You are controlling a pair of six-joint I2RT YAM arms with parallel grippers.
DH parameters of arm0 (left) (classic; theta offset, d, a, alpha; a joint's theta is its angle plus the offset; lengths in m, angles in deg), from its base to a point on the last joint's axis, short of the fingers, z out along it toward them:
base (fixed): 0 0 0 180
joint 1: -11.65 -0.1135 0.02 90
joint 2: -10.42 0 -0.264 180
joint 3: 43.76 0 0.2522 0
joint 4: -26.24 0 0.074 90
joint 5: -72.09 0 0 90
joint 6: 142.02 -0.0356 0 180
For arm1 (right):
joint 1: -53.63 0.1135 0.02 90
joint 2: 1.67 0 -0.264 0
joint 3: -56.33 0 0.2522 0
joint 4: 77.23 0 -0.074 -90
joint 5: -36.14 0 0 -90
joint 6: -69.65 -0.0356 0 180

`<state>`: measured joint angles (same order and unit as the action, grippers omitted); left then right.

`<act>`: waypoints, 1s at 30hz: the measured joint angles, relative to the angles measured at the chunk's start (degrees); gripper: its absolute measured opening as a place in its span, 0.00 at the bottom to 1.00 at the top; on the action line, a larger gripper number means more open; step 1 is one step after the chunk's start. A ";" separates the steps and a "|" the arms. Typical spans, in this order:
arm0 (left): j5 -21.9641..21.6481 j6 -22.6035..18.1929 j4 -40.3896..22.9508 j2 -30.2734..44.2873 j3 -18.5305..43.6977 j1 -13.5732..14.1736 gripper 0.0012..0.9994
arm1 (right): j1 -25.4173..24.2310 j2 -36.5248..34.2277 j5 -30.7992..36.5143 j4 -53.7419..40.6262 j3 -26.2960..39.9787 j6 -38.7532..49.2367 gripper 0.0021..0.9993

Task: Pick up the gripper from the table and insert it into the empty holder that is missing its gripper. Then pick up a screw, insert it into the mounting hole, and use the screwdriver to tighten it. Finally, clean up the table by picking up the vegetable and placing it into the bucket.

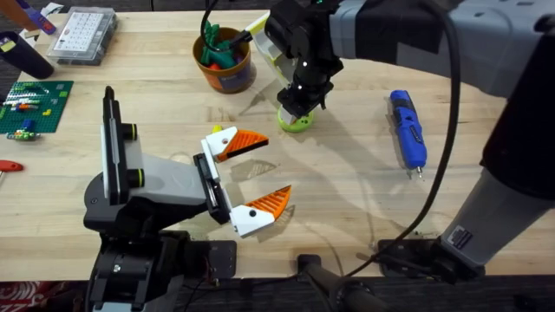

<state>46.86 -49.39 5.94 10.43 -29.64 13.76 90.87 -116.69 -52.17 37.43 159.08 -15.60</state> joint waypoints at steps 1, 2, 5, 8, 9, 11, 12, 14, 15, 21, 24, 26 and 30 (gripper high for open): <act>0.00 -0.01 0.12 0.02 0.00 0.00 0.99 | 0.00 0.00 -0.02 -0.01 0.00 -0.01 0.21; 0.00 0.00 0.15 0.01 0.00 0.00 0.99 | 0.00 0.00 -0.04 -0.02 0.00 0.00 0.21; 0.00 -0.01 0.13 0.02 0.00 0.00 0.99 | 0.00 0.03 -0.04 -0.06 0.00 -0.01 0.21; 0.01 -0.01 0.13 0.02 0.00 0.00 0.99 | 0.00 0.16 -0.01 -0.40 0.13 -0.01 0.21; 0.02 -0.01 0.13 0.01 0.00 0.00 0.99 | 0.00 0.18 0.03 -0.81 0.30 -0.01 0.21; 0.01 -0.01 0.13 0.01 0.00 0.00 0.99 | -0.01 0.20 0.35 -2.59 1.28 -0.01 0.21; 0.01 -0.01 0.13 0.01 0.00 0.00 0.99 | -0.04 0.22 0.54 -3.51 2.01 -0.01 0.21; 0.02 -0.01 0.13 0.01 0.00 0.00 0.99 | -0.20 0.29 0.86 -4.87 3.74 -0.01 0.21; 0.02 -0.01 0.13 0.01 0.00 0.00 0.99 | -0.31 0.31 0.95 -5.29 4.72 0.00 0.21; 0.02 -0.01 0.13 0.01 0.00 0.00 0.99 | -2.21 0.33 1.45 -10.77 11.13 -0.01 0.21; 0.01 -0.01 0.13 0.02 0.00 0.00 0.99 | -3.06 0.33 1.57 -12.58 13.75 -0.01 0.21; 0.02 -0.01 0.13 0.03 0.00 0.00 0.99 | -3.46 0.35 1.64 -13.29 14.99 0.01 0.21; 0.01 -0.01 0.13 0.01 0.00 0.00 0.99 | -4.01 0.47 1.71 -14.33 15.67 0.01 0.21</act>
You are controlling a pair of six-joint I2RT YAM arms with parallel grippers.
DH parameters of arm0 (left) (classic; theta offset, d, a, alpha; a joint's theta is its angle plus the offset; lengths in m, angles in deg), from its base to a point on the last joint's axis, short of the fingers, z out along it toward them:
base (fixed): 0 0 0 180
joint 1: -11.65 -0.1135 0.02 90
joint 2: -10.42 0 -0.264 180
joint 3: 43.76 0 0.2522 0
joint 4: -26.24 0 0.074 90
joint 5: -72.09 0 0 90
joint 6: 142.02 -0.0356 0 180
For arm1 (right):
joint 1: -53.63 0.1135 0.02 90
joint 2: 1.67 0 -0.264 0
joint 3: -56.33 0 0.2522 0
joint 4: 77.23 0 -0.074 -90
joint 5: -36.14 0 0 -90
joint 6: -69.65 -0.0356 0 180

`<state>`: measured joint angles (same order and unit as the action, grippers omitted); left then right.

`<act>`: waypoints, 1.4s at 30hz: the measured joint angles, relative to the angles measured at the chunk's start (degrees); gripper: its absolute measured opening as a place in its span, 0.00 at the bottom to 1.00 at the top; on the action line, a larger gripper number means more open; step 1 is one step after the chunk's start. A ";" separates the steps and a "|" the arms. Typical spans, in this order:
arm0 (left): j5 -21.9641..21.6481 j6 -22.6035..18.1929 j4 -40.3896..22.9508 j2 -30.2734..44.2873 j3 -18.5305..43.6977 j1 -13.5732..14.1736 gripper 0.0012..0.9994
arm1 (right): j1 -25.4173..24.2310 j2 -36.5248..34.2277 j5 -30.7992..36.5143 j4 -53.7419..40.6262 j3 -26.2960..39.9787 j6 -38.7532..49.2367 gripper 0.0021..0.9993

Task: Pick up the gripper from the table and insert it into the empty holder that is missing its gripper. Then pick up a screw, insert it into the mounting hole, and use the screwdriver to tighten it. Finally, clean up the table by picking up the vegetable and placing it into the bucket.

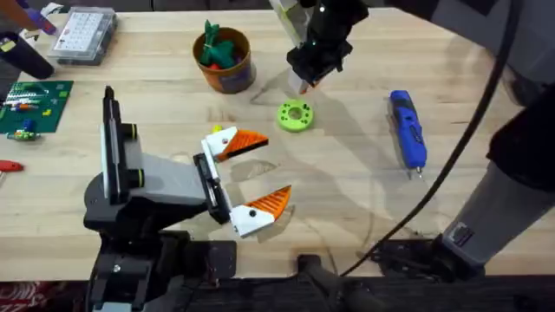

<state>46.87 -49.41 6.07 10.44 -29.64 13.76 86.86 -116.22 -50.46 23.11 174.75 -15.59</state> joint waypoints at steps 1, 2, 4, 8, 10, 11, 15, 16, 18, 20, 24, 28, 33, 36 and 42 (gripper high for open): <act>0.02 0.00 0.00 0.01 0.00 0.00 0.99 | -0.12 0.10 0.00 -0.32 0.00 0.00 0.21; 0.02 0.00 0.00 0.00 0.00 0.00 0.99 | -0.27 0.19 0.00 -0.59 0.00 0.01 0.21; 0.01 0.00 0.00 0.02 0.00 0.00 0.99 | -0.65 0.55 -0.01 -0.78 0.00 0.02 0.21; -0.01 0.00 0.00 -0.01 0.00 0.00 0.99 | -1.86 1.21 -0.03 -0.84 0.00 0.02 0.21; -0.01 0.00 0.00 0.01 0.00 0.00 0.99 | -2.39 1.31 -0.16 -0.87 0.02 0.00 0.21; -0.01 0.00 0.00 -0.01 0.00 0.00 0.99 | -2.60 1.31 -0.25 -0.99 0.02 0.00 0.21; -0.01 0.00 0.00 -0.01 0.00 0.00 0.99 | -2.77 1.31 -0.51 -1.19 0.00 0.02 0.21; -0.01 0.00 0.00 0.00 0.00 0.00 0.99 | -2.77 1.31 -0.65 -1.02 0.00 0.02 0.21; -0.01 0.00 0.00 0.01 0.00 0.00 0.99 | -2.75 1.31 -0.80 -0.33 -0.11 0.02 0.21; -0.01 0.00 0.00 -0.01 0.00 0.00 0.99 | -2.77 1.28 -1.24 0.86 -0.53 0.00 0.21; -0.01 0.00 -0.04 -0.01 0.00 0.00 0.99 | -2.77 0.84 -3.27 3.21 -2.31 0.00 0.21; -0.01 0.00 -0.04 0.00 0.00 0.00 0.99 | -2.77 -1.62 -4.27 3.46 -2.96 0.00 0.21; -0.01 0.00 -0.04 0.02 0.00 0.00 0.99 | -2.77 -5.19 -4.62 3.58 -3.20 0.02 0.21; -0.01 0.00 -0.04 0.00 0.00 0.00 0.99 | -2.80 -6.46 -4.76 3.62 -3.39 0.02 0.21; -0.01 0.00 -0.07 0.02 0.00 0.00 0.99 | -3.03 -6.65 -4.76 3.08 -3.43 0.00 0.21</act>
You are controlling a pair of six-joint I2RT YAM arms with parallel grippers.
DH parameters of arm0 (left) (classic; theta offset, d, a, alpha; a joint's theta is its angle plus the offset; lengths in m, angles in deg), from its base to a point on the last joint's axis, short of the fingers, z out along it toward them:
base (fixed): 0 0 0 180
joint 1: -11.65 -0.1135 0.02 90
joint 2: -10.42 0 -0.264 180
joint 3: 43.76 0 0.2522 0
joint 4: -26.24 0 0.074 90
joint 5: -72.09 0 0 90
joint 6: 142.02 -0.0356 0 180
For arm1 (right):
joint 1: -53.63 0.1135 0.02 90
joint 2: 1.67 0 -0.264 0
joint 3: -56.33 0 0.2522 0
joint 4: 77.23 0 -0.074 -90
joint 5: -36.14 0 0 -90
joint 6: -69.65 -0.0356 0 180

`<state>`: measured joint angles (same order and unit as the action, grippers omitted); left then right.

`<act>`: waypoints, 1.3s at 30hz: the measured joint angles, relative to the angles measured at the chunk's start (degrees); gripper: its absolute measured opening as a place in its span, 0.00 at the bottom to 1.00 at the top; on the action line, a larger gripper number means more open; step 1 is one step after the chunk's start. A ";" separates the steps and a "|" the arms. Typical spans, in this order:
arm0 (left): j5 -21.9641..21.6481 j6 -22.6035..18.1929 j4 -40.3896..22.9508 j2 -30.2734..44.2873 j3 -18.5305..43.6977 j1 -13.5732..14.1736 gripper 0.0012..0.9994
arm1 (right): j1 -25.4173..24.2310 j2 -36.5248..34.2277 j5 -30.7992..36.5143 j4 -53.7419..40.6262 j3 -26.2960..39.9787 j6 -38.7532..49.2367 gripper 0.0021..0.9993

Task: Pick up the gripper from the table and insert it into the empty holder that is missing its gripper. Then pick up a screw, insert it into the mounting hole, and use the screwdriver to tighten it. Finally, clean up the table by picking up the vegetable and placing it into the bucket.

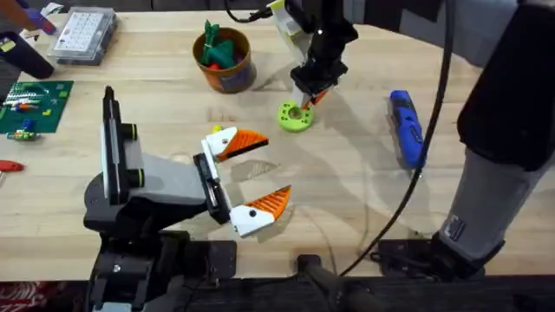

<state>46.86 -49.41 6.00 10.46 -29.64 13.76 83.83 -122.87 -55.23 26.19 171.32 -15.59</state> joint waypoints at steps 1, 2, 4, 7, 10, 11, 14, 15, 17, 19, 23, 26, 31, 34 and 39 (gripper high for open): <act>0.00 0.00 0.00 -0.02 0.00 0.00 0.99 | -0.02 0.00 0.00 0.17 0.00 0.00 0.21; 0.00 0.00 0.00 -0.02 0.00 0.00 0.99 | -0.02 0.00 0.00 0.39 0.00 0.00 0.21; 0.00 0.00 0.00 0.00 0.00 0.00 0.99 | 0.00 0.00 -0.02 0.58 0.00 0.00 0.21; 0.00 0.00 0.00 -0.02 0.00 0.00 0.99 | 0.00 0.00 -0.02 0.76 0.00 0.00 0.21; 0.00 0.00 0.00 0.00 0.00 0.00 0.99 | 0.00 0.00 -0.02 1.42 0.00 0.00 0.21; 0.00 0.00 0.00 0.00 0.00 0.00 0.99 | 0.00 0.00 -0.02 1.50 0.00 0.00 0.21; 0.00 0.00 0.00 0.00 0.00 0.00 0.99 | 0.00 0.00 -0.04 1.64 -0.02 0.00 0.21; 0.00 0.00 0.00 0.00 0.00 0.00 0.99 | 0.00 0.00 -0.04 1.77 -0.02 0.00 0.21; 0.00 0.00 0.00 0.00 0.00 0.00 0.99 | 0.02 -0.02 -0.04 1.98 -0.02 0.00 0.21; 0.00 0.00 0.00 0.00 0.00 0.00 0.99 | 0.07 -0.07 -0.07 1.96 -0.02 0.00 0.21; 0.00 0.00 0.00 -0.02 0.00 0.00 0.99 | 0.26 -0.17 -0.09 1.98 -0.02 0.00 0.21; 0.00 0.00 0.00 -0.02 0.00 0.00 0.99 | 0.35 -0.71 -0.22 1.98 -0.02 0.00 0.21; 0.00 0.00 0.00 0.00 0.00 0.00 0.99 | 0.53 -1.70 -0.24 2.03 -0.04 0.00 0.21; 0.00 0.00 0.00 -0.02 0.00 0.00 0.99 | 0.55 -1.70 -0.22 1.96 -0.04 0.00 0.21; 0.00 0.00 0.00 0.00 0.00 0.00 0.99 | 0.55 -1.70 -0.24 1.98 -0.04 0.00 0.21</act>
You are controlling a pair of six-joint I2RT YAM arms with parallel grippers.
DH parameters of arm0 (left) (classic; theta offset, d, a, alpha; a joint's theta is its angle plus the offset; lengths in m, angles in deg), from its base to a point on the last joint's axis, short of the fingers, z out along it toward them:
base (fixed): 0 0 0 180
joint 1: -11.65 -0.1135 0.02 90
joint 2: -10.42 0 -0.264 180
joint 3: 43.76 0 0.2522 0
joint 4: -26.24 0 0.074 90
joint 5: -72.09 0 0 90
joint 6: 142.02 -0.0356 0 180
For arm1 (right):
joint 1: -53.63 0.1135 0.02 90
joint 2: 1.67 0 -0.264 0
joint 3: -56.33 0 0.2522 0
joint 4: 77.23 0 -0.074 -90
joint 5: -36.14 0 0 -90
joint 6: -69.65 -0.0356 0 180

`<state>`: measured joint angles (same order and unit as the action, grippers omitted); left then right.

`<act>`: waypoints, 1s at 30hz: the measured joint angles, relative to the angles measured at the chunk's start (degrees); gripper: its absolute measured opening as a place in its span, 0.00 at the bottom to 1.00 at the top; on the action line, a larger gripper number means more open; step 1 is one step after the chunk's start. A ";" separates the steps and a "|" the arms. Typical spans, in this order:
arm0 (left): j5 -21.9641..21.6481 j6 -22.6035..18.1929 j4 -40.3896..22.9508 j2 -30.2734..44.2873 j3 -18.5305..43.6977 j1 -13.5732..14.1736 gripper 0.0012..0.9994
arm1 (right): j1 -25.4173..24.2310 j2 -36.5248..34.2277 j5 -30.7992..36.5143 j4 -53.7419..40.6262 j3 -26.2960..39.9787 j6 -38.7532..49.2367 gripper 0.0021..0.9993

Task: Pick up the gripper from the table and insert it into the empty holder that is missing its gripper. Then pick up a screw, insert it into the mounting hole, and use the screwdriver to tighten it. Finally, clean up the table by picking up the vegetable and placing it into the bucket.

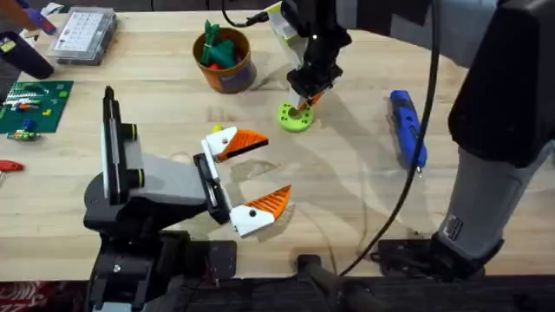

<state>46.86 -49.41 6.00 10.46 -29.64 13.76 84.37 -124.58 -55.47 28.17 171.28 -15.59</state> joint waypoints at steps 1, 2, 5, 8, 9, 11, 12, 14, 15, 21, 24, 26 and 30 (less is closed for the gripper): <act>0.00 0.00 0.00 0.00 0.00 0.00 0.99 | 0.00 0.00 0.00 0.00 0.00 0.00 0.21; 0.00 0.00 0.00 0.00 0.00 0.00 0.99 | 0.00 0.00 0.00 0.00 0.00 0.00 0.21; 0.00 0.02 0.00 0.00 0.00 0.00 0.99 | -0.02 0.00 0.00 0.00 0.00 0.00 0.21; 0.00 0.00 0.00 -0.02 0.00 0.00 0.99 | -0.02 0.00 0.00 0.00 0.00 0.00 0.21; 0.00 0.00 0.00 -0.02 0.00 0.00 0.99 | -0.02 0.00 0.00 0.00 0.00 0.00 0.21; 0.00 0.00 0.00 -0.02 0.00 0.00 0.99 | -0.02 0.00 0.00 0.00 0.00 0.00 0.21; 0.02 0.00 0.00 -0.02 0.00 0.00 0.99 | -0.02 0.02 0.00 -0.02 0.00 0.00 0.21; 0.00 0.00 0.00 -0.02 0.00 0.00 0.99 | -0.02 0.00 0.00 0.00 0.00 0.00 0.21; 0.00 0.00 0.00 -0.02 0.00 0.00 0.99 | -0.02 0.00 0.00 0.00 0.02 0.00 0.21; 0.00 0.00 0.00 -0.02 0.00 0.00 0.99 | -0.02 0.00 0.00 -0.02 0.00 0.00 0.21; 0.00 0.00 0.00 -0.02 0.00 0.00 0.99 | -0.02 0.00 0.02 -0.02 0.00 0.04 0.19; 0.00 0.00 0.00 0.00 0.00 0.00 0.99 | -0.06 0.00 0.05 -0.02 0.00 0.02 0.18; 0.00 0.00 0.00 -0.02 0.00 0.00 0.99 | -0.17 0.02 0.02 -0.02 0.00 0.00 0.13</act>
<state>46.86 -49.41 6.00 10.44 -29.64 13.76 84.20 -124.56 -55.44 28.15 171.28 -15.59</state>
